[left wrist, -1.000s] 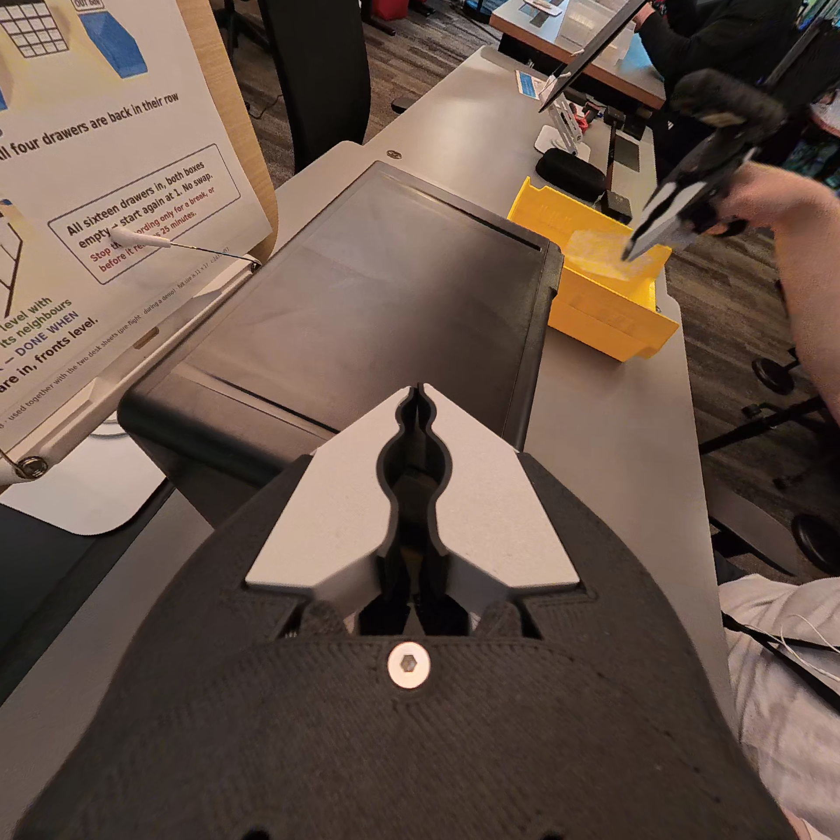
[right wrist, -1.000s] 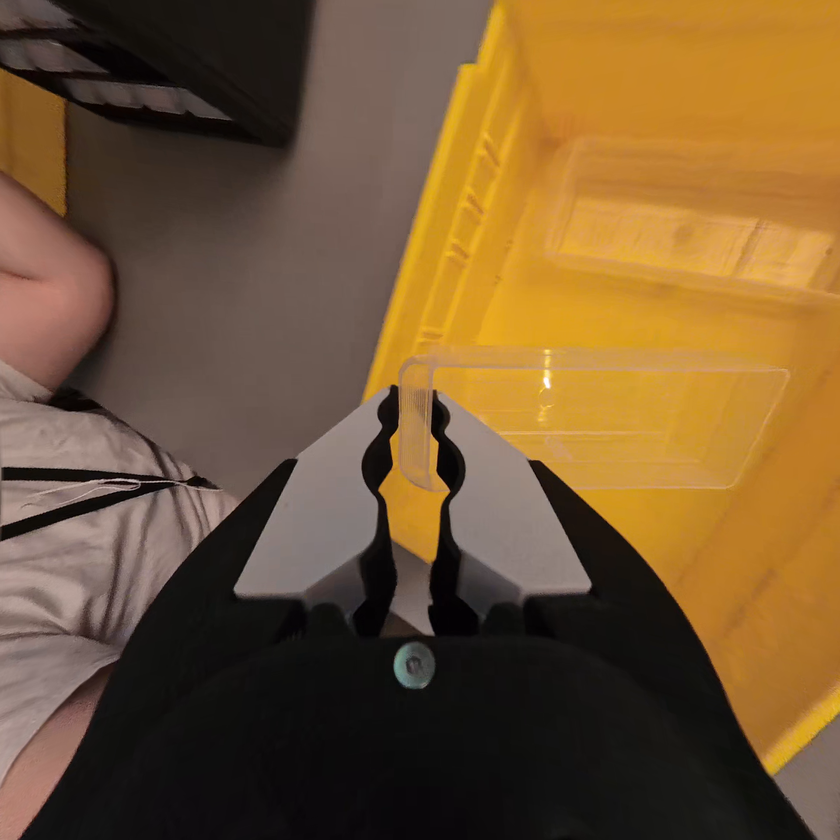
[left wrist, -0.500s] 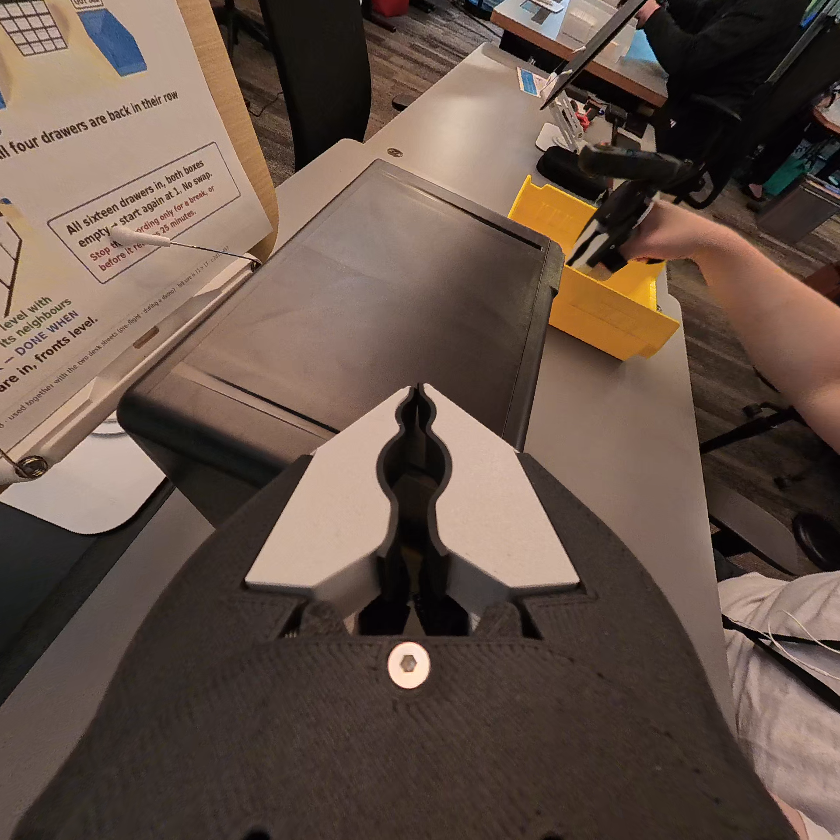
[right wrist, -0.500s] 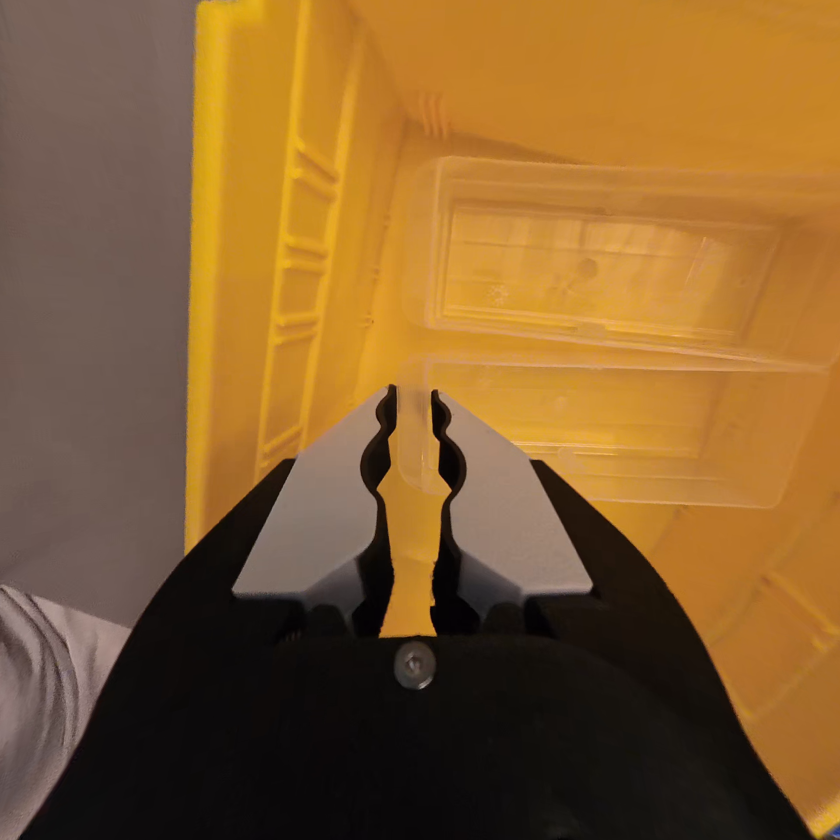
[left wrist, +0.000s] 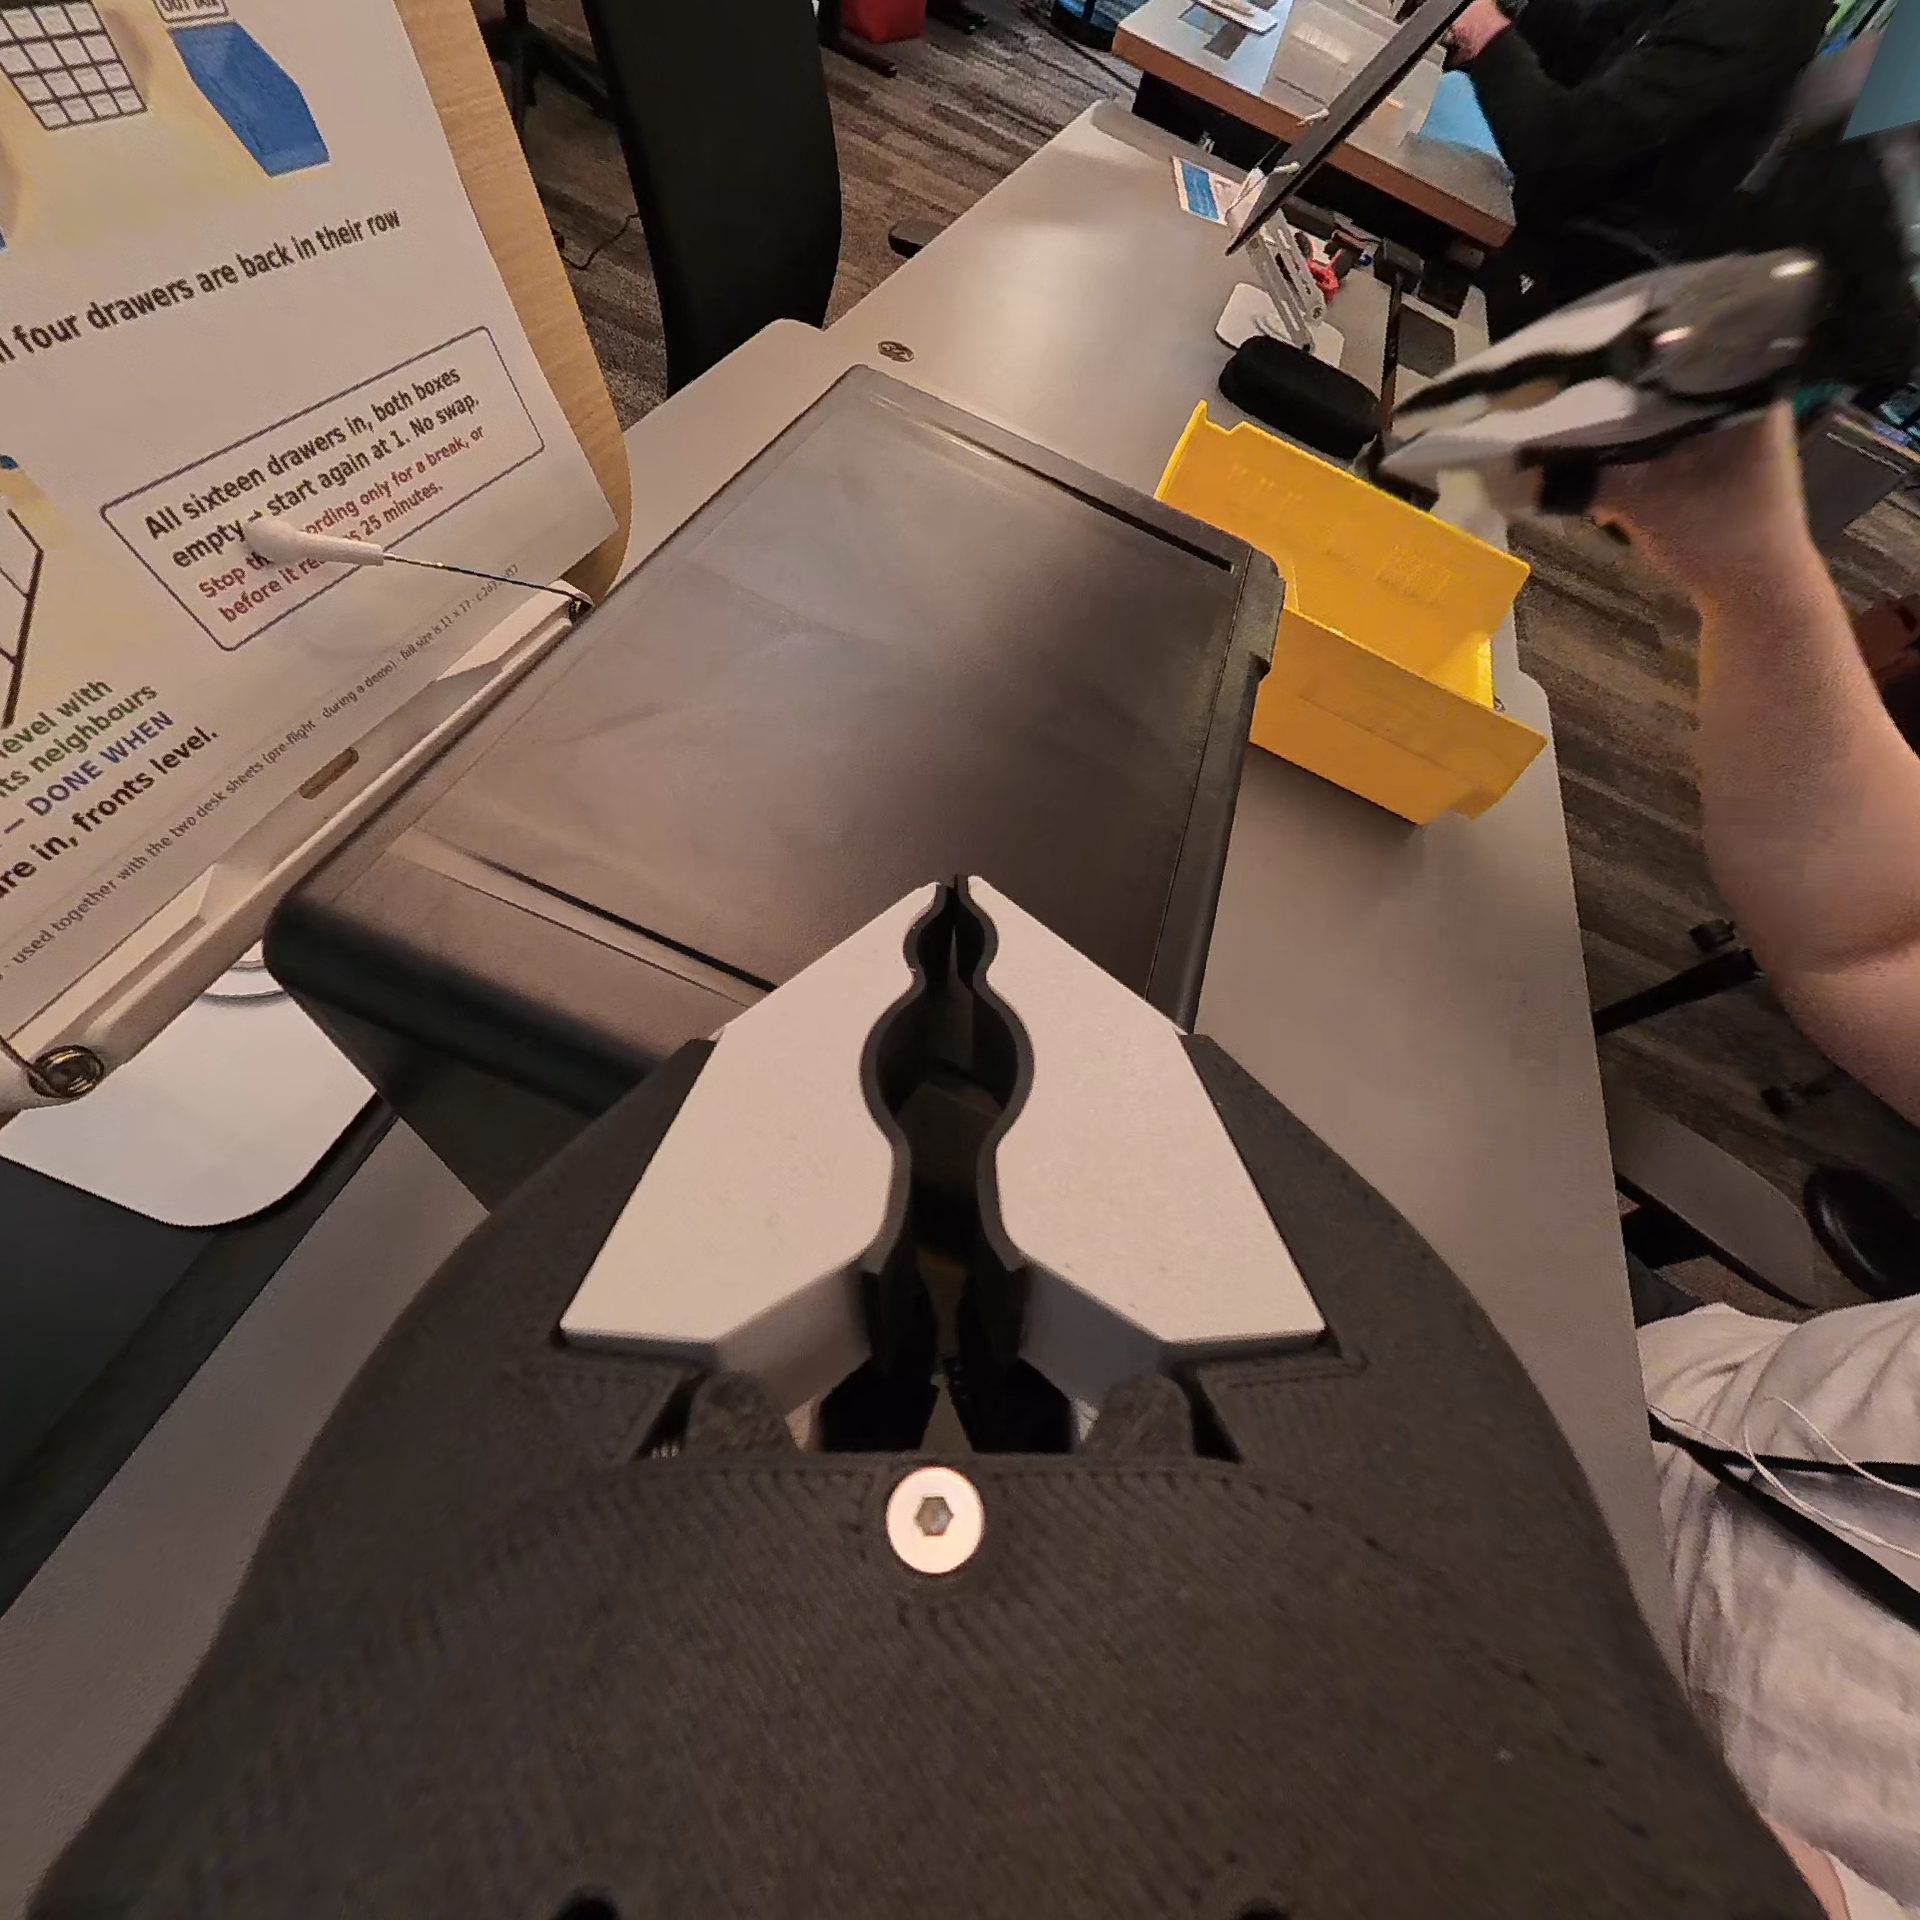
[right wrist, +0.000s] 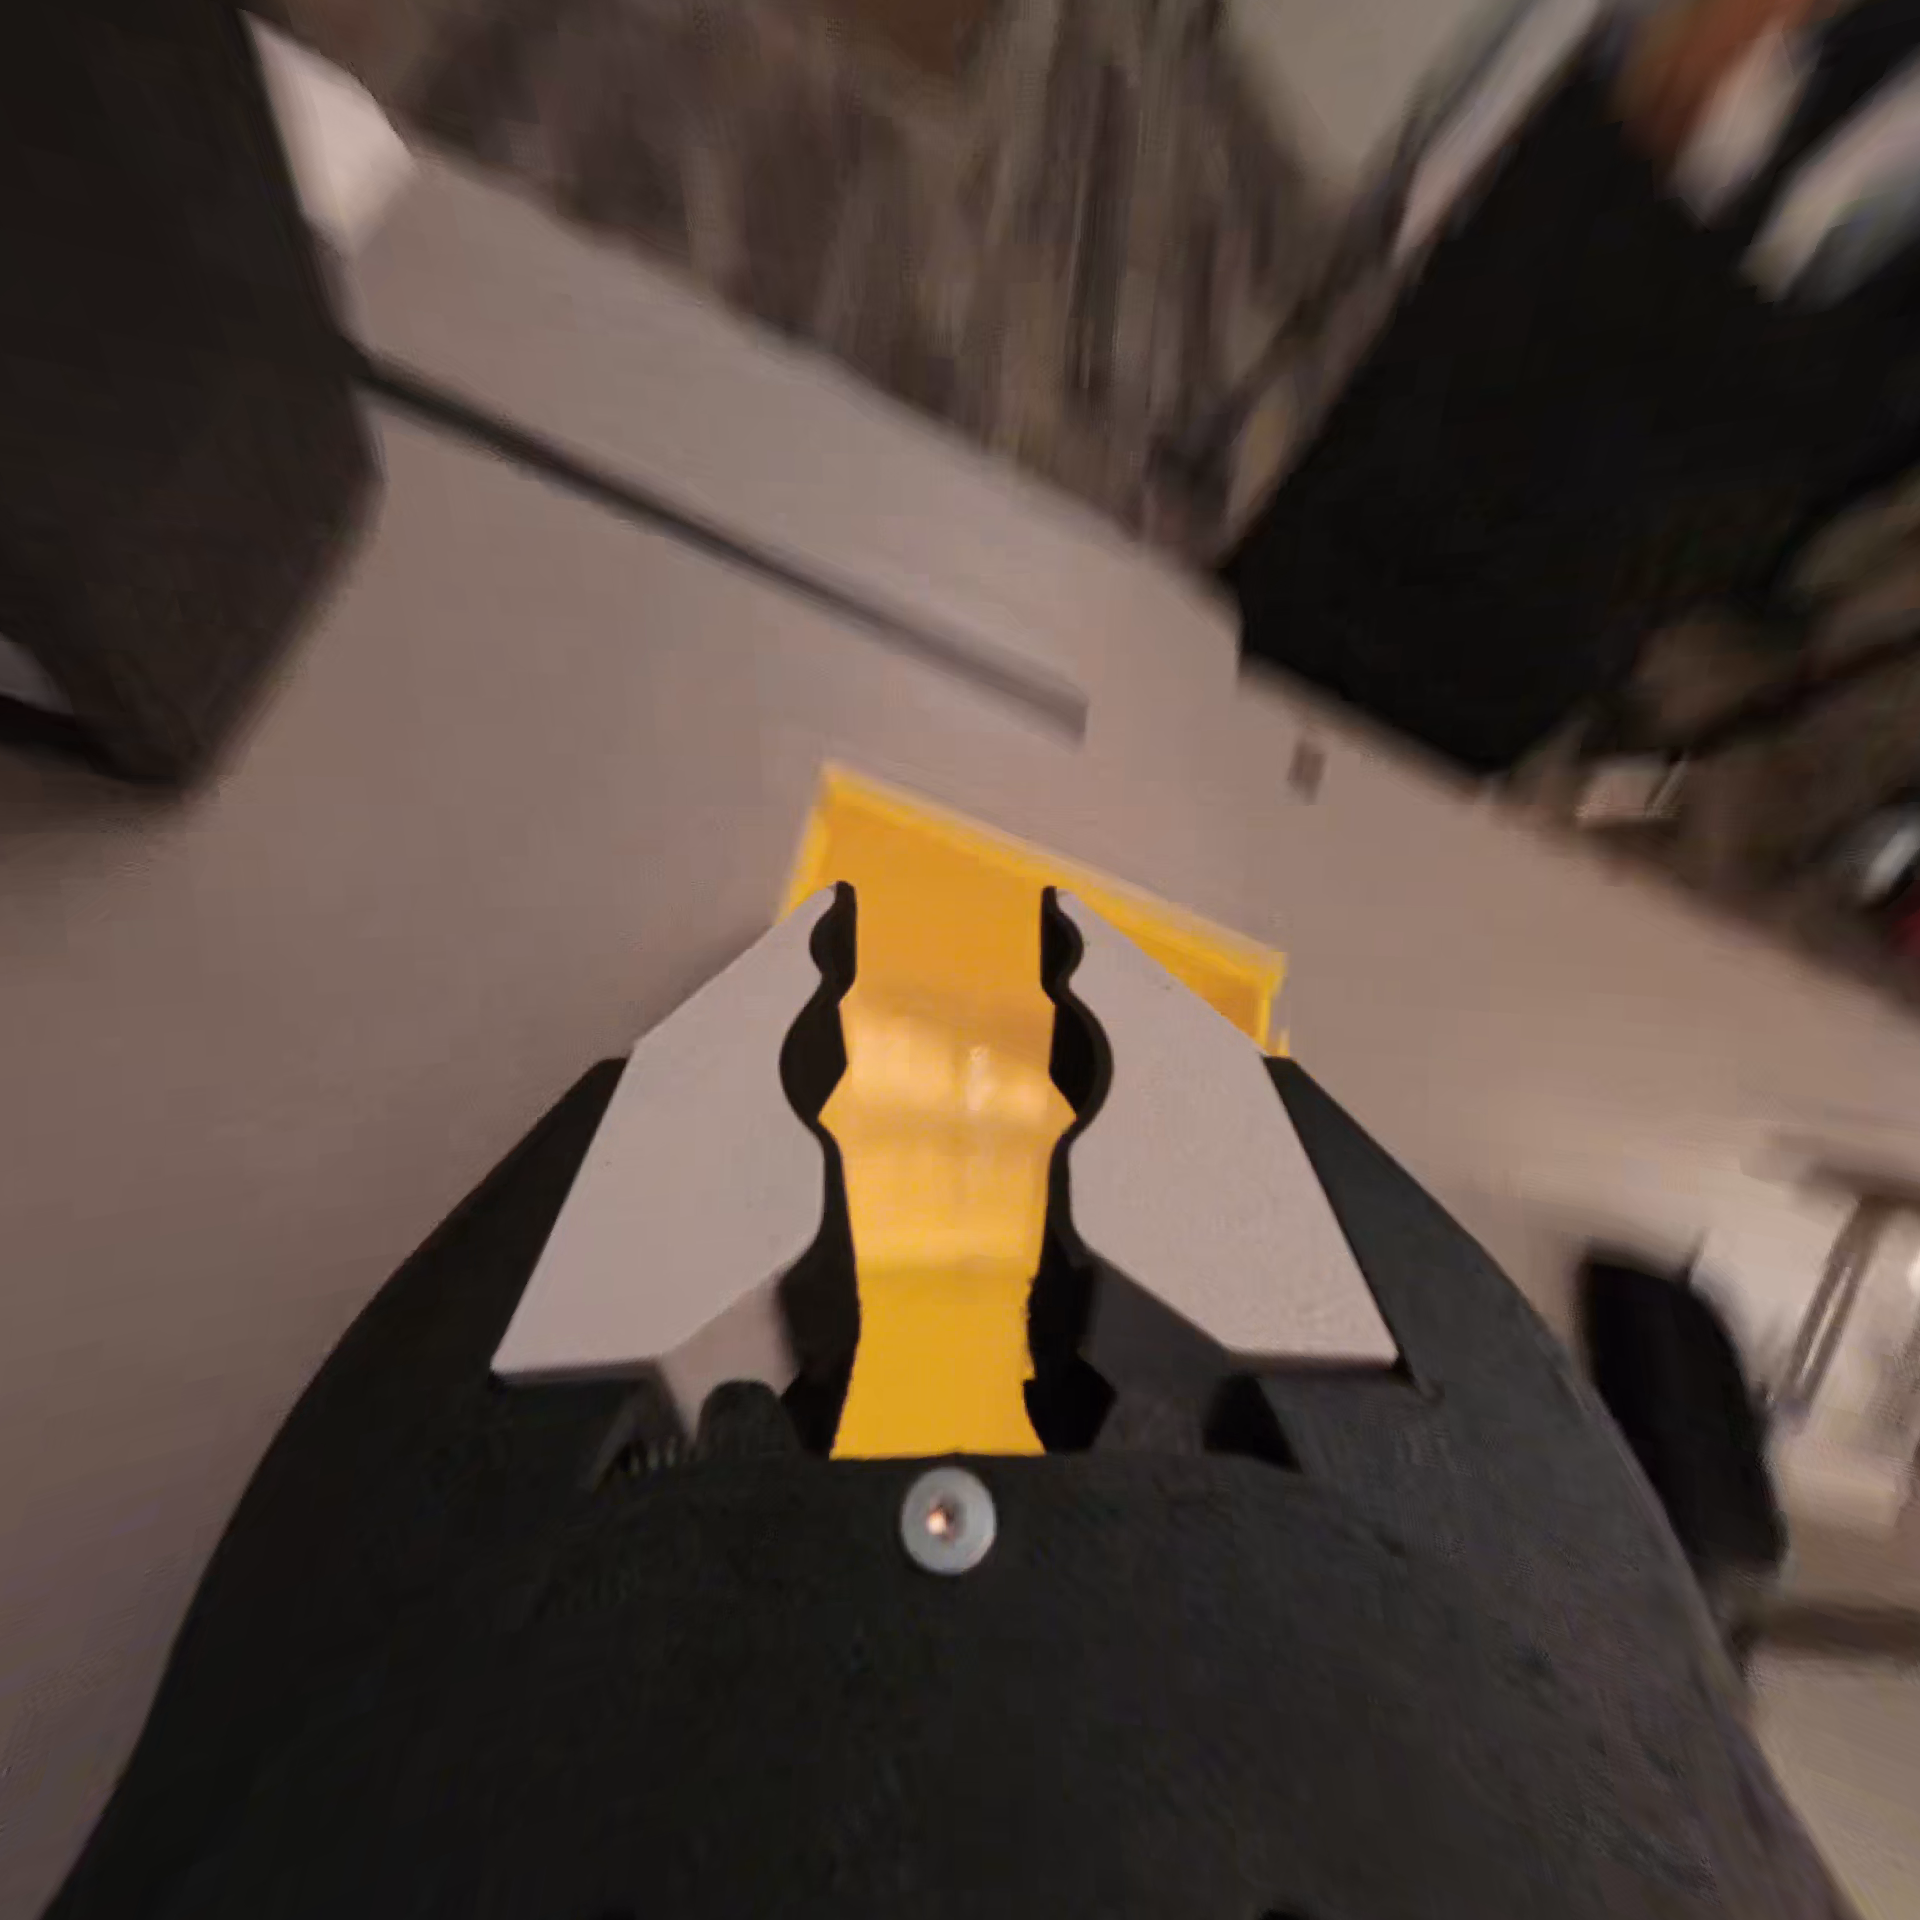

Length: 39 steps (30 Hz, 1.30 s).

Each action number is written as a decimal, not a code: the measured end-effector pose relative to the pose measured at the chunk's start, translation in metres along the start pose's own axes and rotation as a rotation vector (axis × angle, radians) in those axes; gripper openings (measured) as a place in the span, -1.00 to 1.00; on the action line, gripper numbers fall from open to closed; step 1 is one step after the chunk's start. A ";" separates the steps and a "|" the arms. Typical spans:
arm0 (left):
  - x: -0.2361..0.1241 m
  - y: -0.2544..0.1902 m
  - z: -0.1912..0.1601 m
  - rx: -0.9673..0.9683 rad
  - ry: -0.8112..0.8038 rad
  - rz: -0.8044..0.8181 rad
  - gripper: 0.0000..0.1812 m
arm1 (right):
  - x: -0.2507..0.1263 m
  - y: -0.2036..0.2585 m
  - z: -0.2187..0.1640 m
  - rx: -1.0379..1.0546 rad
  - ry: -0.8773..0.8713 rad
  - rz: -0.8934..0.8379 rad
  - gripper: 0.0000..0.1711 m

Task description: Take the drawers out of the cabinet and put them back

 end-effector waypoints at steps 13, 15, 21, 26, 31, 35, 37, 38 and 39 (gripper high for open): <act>0.000 0.000 0.000 0.000 0.000 -0.004 -1.00 | -0.035 0.323 0.045 -0.818 -0.880 -0.236 -0.60; 0.000 0.000 0.000 0.001 0.000 -0.005 -1.00 | -0.025 0.344 0.045 -0.837 -0.875 -0.198 -0.61; -0.001 0.000 -0.001 0.007 -0.001 -0.014 -1.00 | -0.008 0.370 0.052 -0.910 -0.876 -0.260 -0.77; -0.001 0.000 -0.001 0.005 -0.005 -0.024 -1.00 | -0.006 0.373 0.057 -0.936 -0.869 -0.283 -0.89; -0.001 0.001 -0.002 0.000 -0.005 -0.032 -1.00 | -0.027 0.369 0.049 -0.962 -0.871 -0.232 -0.89; -0.001 0.001 -0.002 0.001 -0.005 -0.033 -1.00 | -0.047 0.362 0.049 -0.981 -0.816 -0.023 -0.86; -0.001 0.001 -0.002 0.002 -0.004 -0.033 -1.00 | -0.049 0.353 0.063 -0.930 -0.730 0.119 -0.69; -0.001 0.001 -0.002 0.002 -0.004 -0.034 -1.00 | -0.047 0.349 0.070 -0.926 -0.650 0.225 -0.67; -0.001 0.001 -0.002 0.003 -0.004 -0.035 -1.00 | -0.044 0.345 0.078 -0.918 -0.571 0.306 -0.62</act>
Point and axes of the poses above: each gripper's, where its closed fingertips meet, x out along the fingers, z out of its top, y = z × x across the jaws, the point moved 9 cm from there along -x, back along the fingers, and after that the axes turned 14 degrees about -z, right-handed, at the moved point
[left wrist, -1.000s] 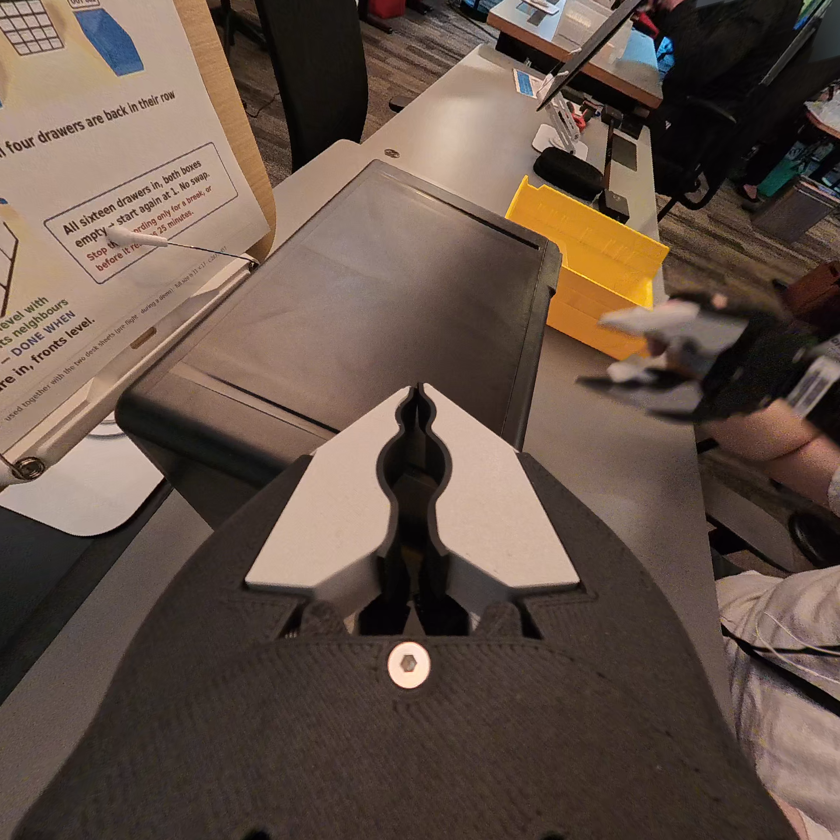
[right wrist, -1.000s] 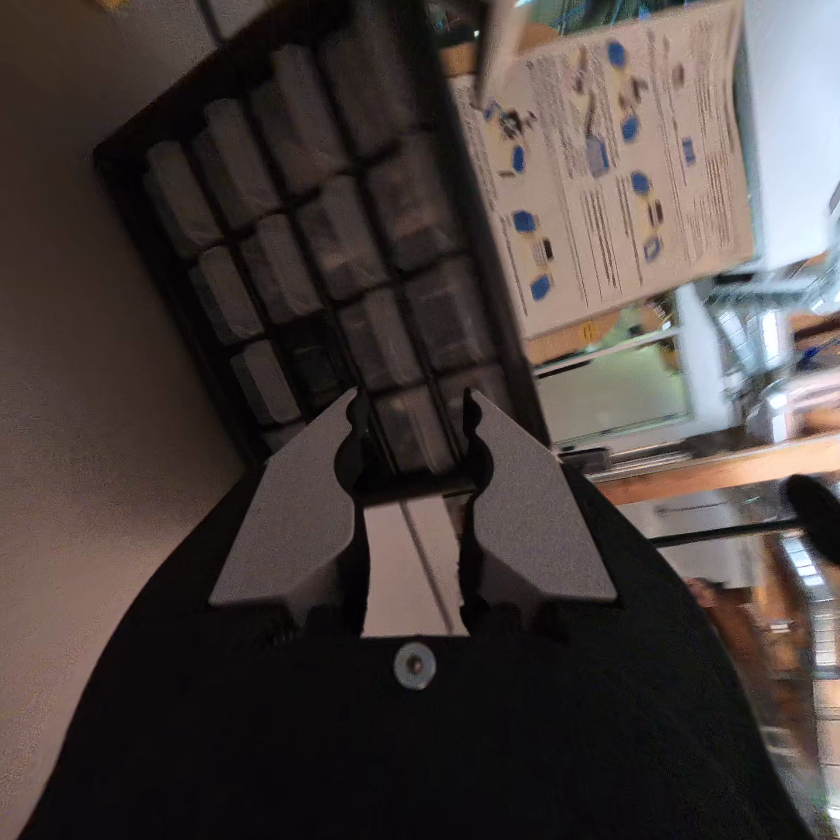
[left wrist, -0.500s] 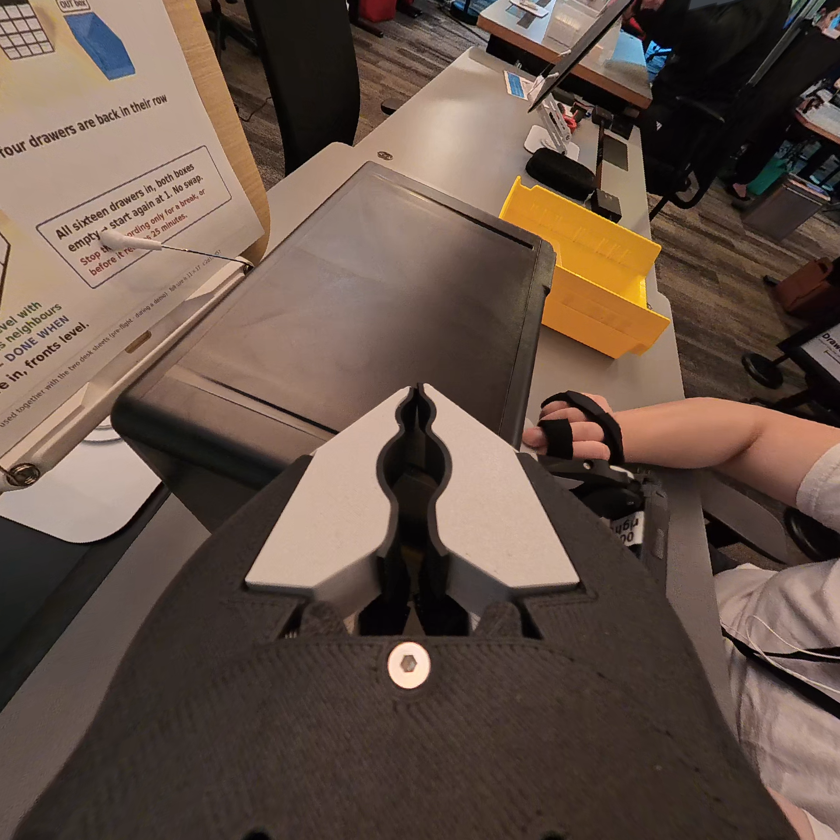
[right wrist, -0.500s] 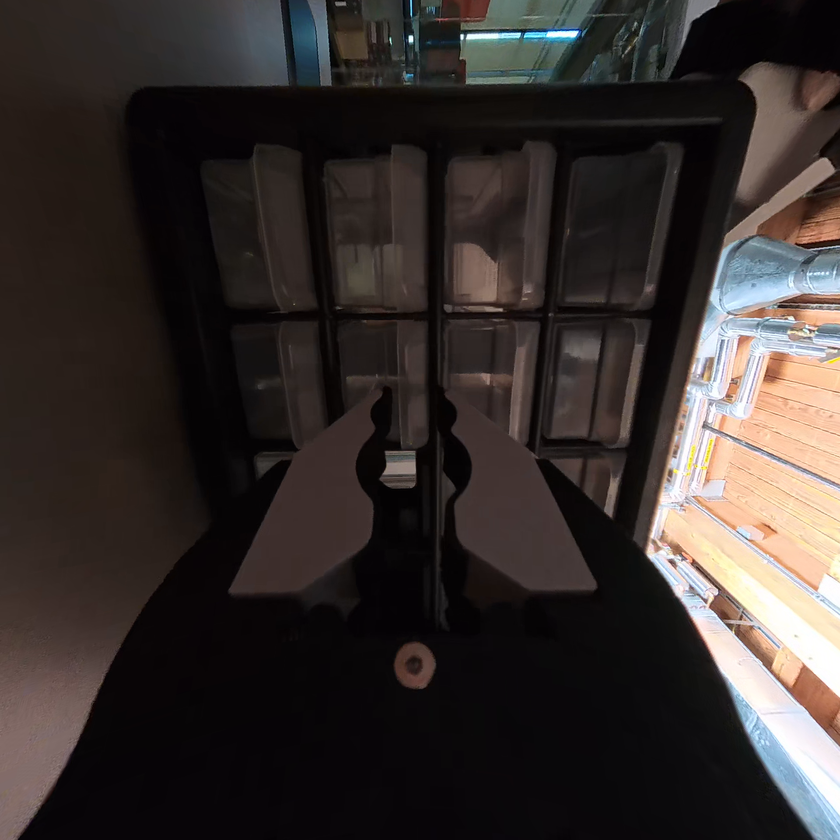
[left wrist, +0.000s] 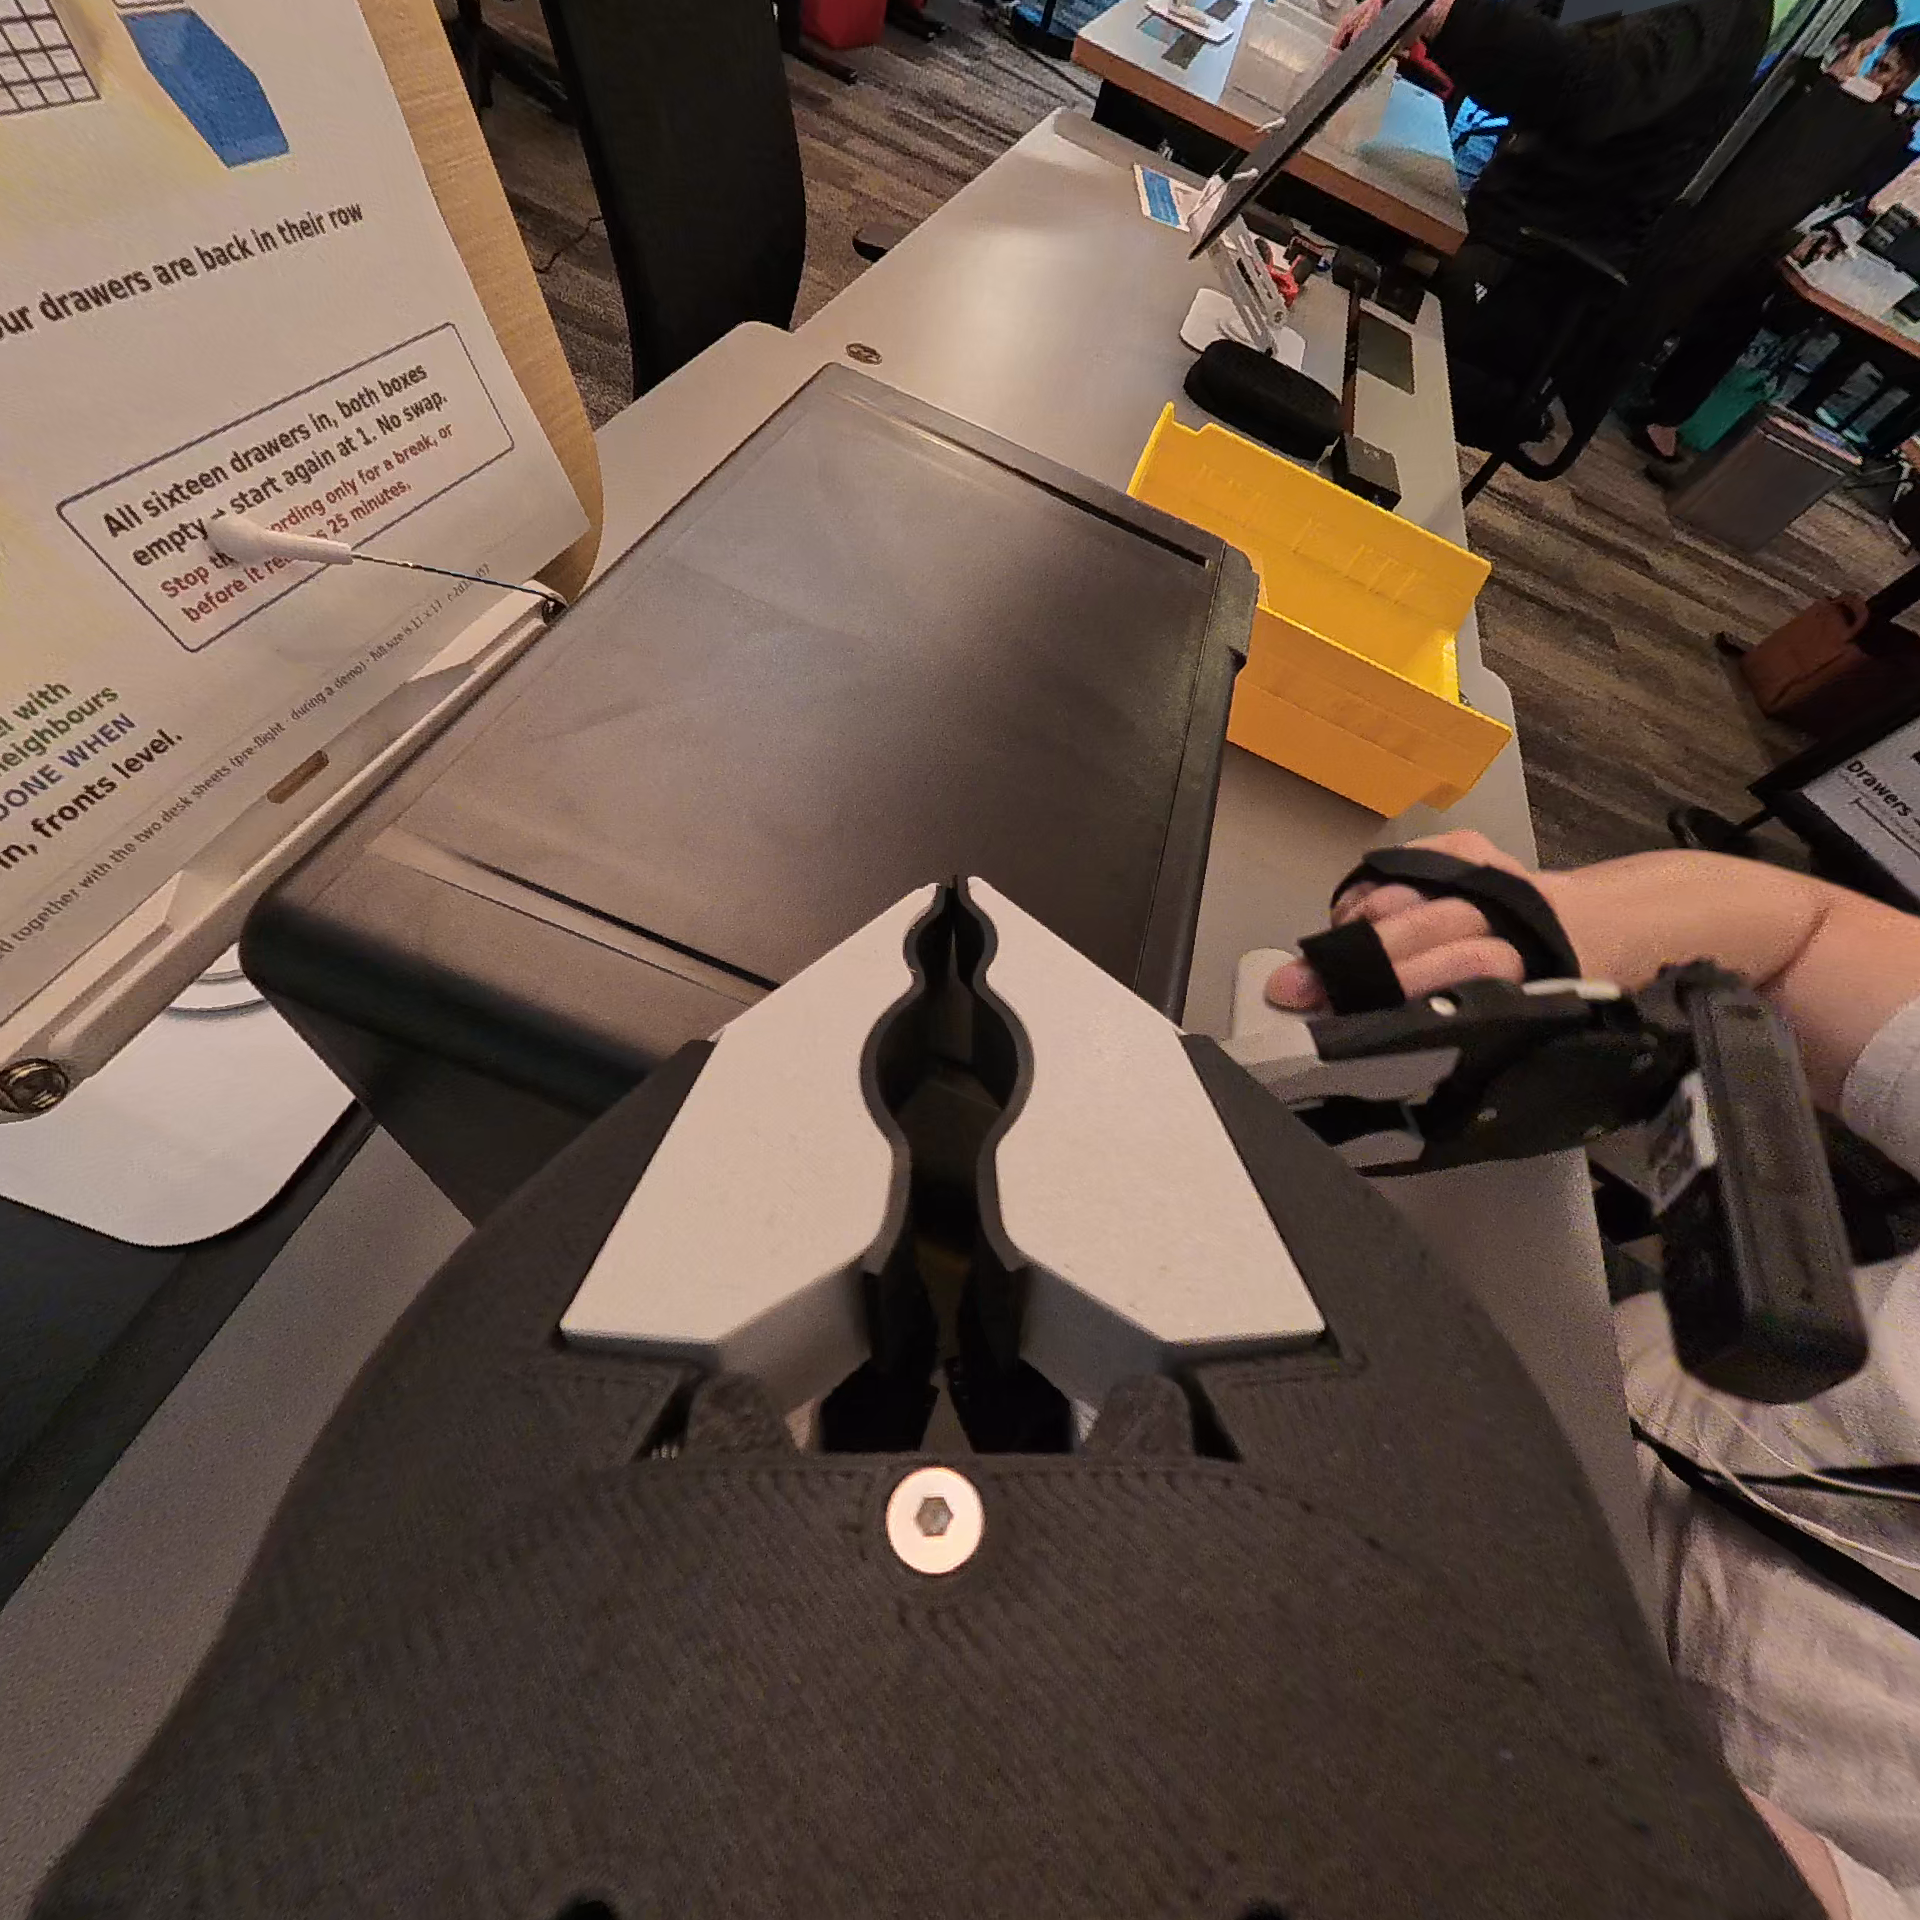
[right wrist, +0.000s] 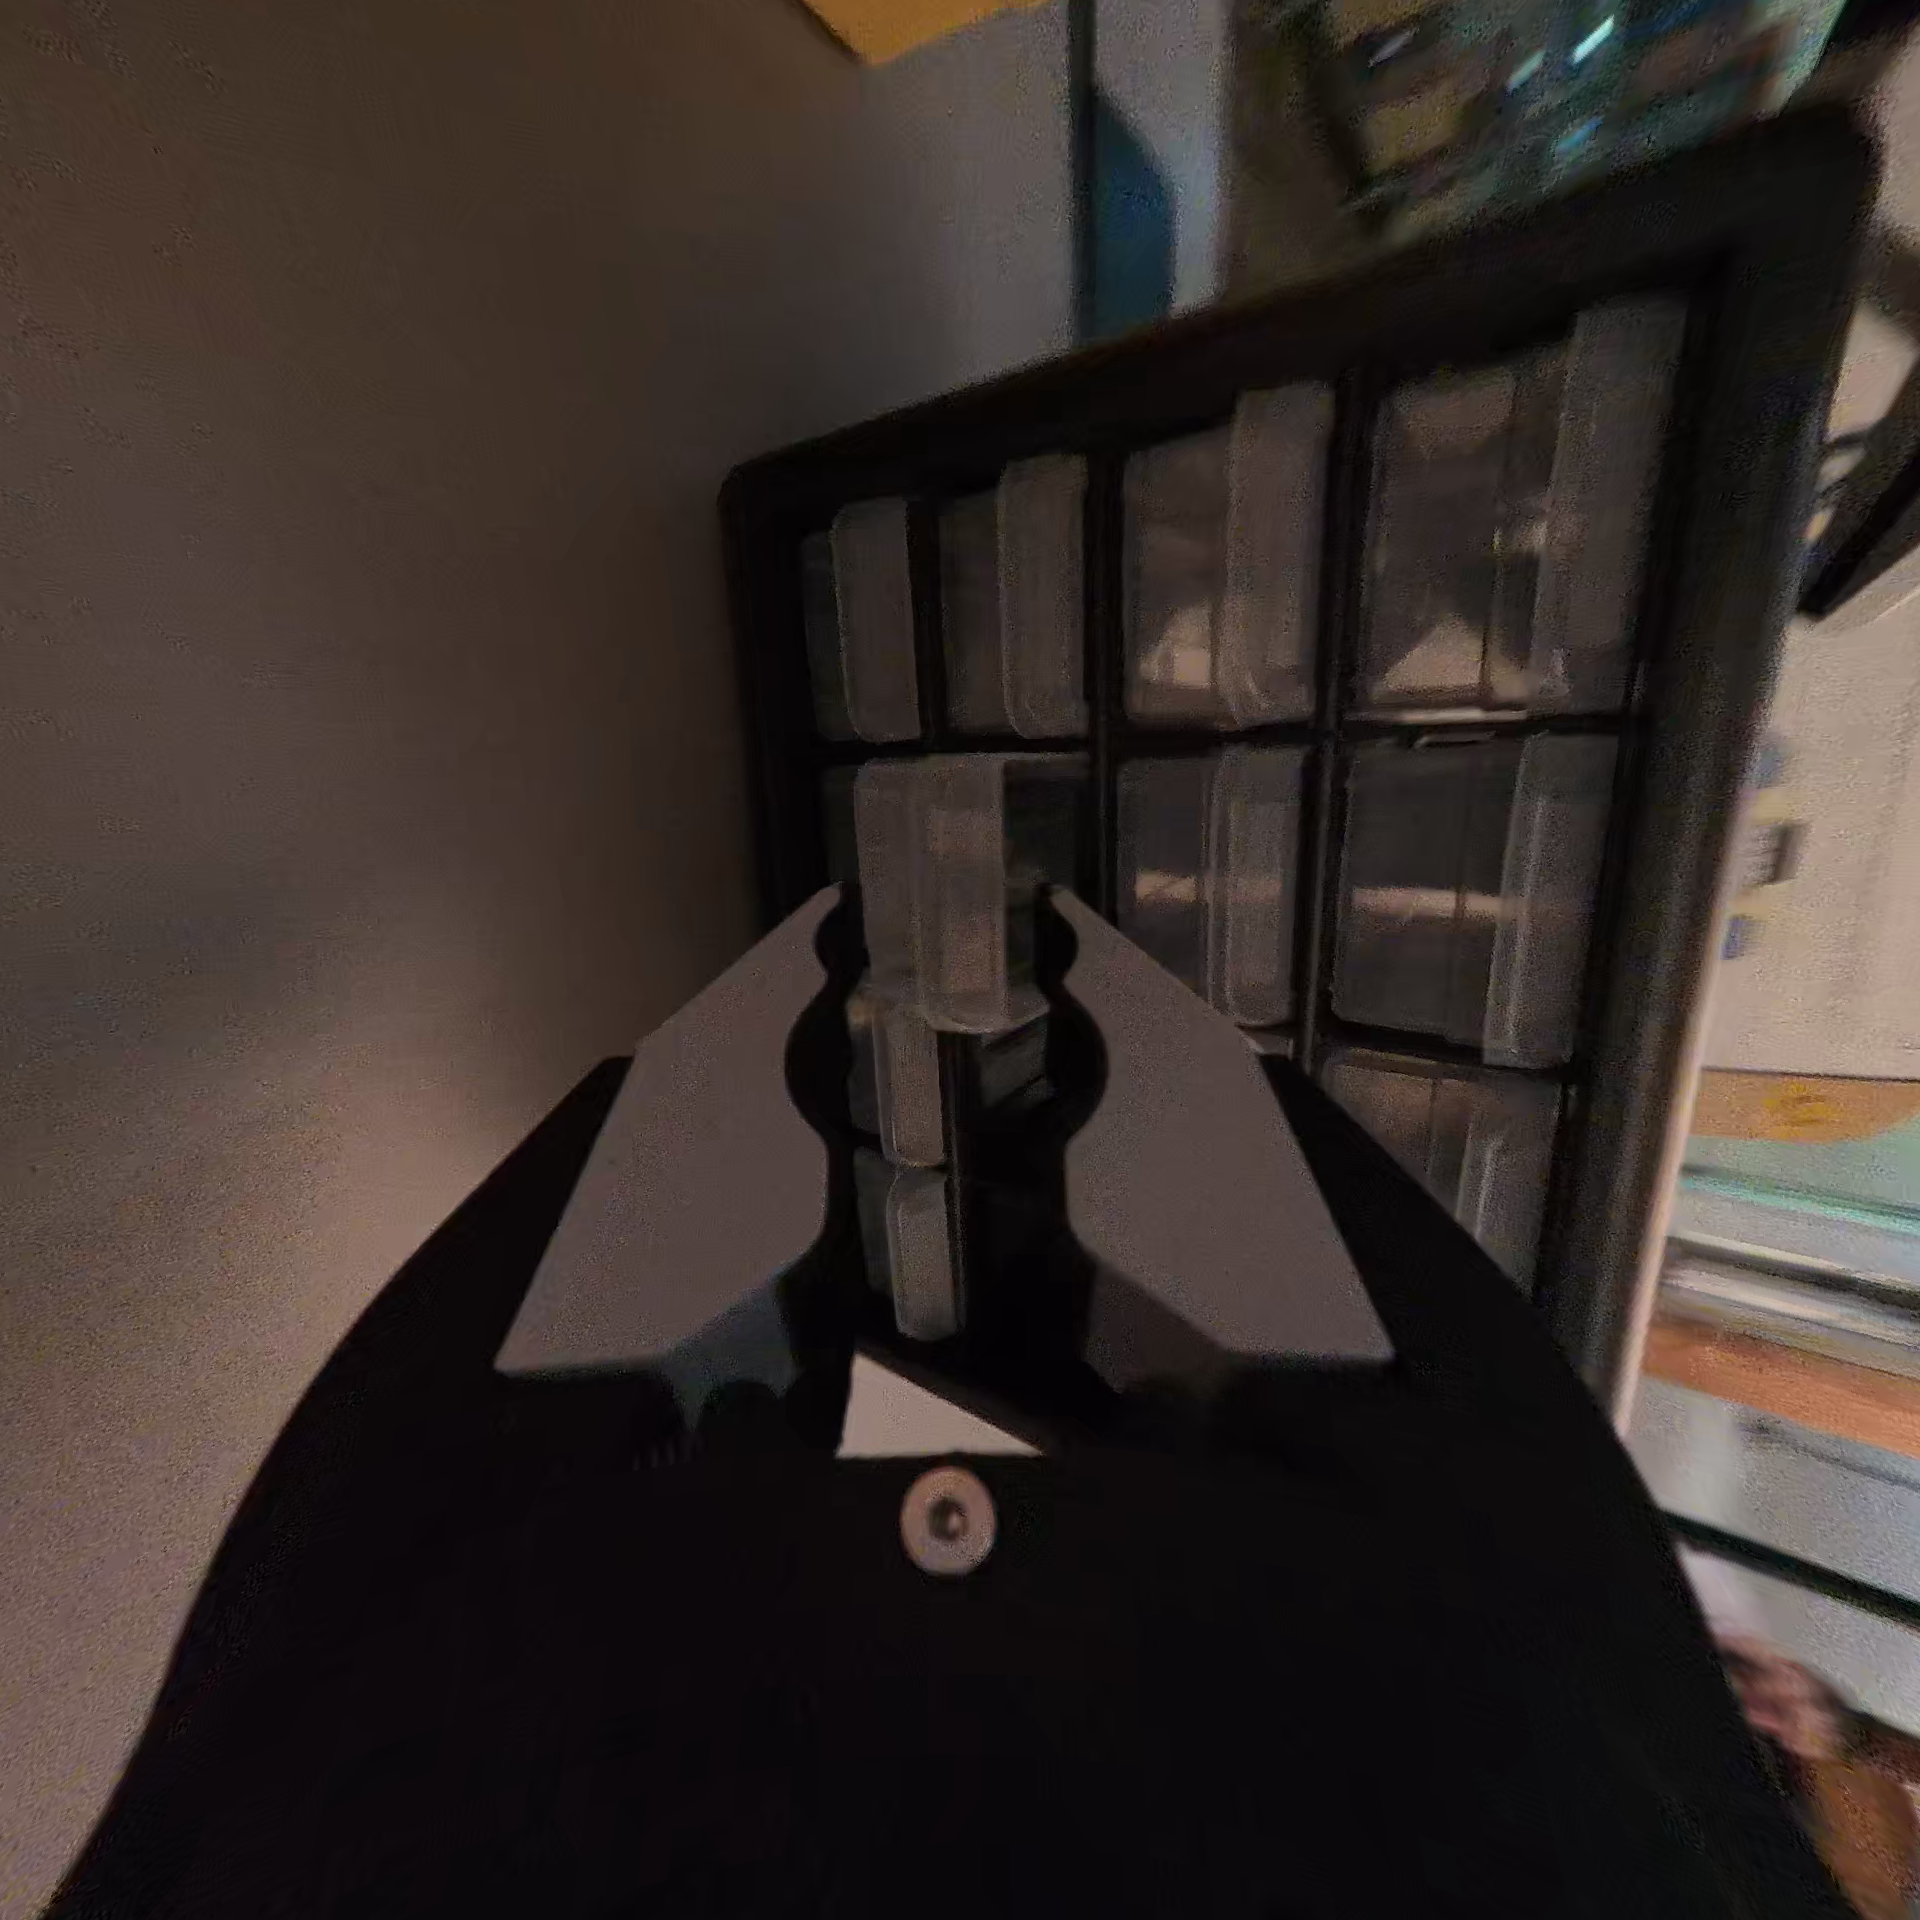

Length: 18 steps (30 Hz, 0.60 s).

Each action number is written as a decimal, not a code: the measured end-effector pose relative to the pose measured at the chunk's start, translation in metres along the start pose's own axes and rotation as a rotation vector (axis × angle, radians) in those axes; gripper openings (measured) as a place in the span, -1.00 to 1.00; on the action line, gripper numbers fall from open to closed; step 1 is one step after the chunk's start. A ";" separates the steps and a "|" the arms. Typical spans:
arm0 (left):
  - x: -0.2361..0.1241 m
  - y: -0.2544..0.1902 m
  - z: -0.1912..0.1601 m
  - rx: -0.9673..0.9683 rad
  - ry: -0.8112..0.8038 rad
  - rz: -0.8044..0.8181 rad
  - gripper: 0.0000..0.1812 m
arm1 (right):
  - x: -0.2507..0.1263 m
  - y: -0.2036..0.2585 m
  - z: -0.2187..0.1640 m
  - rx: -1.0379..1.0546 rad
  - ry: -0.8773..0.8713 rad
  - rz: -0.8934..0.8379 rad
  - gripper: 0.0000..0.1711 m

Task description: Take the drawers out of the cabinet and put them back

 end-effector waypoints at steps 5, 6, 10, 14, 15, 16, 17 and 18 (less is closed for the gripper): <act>0.000 0.000 0.000 -0.002 -0.001 -0.005 -1.00 | 0.020 -0.024 -0.001 0.106 0.087 0.368 -0.65; 0.000 0.000 0.000 -0.003 0.000 -0.004 -1.00 | 0.025 -0.025 -0.002 0.105 0.119 0.419 -0.68; 0.000 0.000 0.000 -0.002 0.000 -0.005 -1.00 | 0.038 -0.025 -0.003 0.127 0.172 0.521 -0.79; 0.000 0.000 0.000 0.001 0.000 -0.009 -1.00 | 0.029 -0.026 0.001 0.166 0.185 0.648 -0.83; 0.000 0.000 0.000 0.001 0.000 -0.010 -1.00 | 0.024 -0.025 0.002 0.167 0.186 0.685 -0.83; 0.000 0.000 0.000 0.000 0.000 -0.009 -1.00 | 0.018 -0.024 0.004 0.171 0.188 0.723 -0.83; 0.000 0.000 0.000 0.000 0.000 -0.009 -1.00 | 0.013 -0.023 0.005 0.182 0.191 0.760 -0.84; 0.000 0.000 0.000 0.000 0.000 -0.009 -1.00 | 0.007 -0.022 0.007 0.192 0.198 0.801 -0.85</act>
Point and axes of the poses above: each gripper's, where its closed fingertips meet, x out along the fingers, z out of its top, y = z × x across the jaws, the point moved 9 cm from there along -x, back along the fingers, and after that the axes turned 14 degrees about -z, right-handed, at the moved point
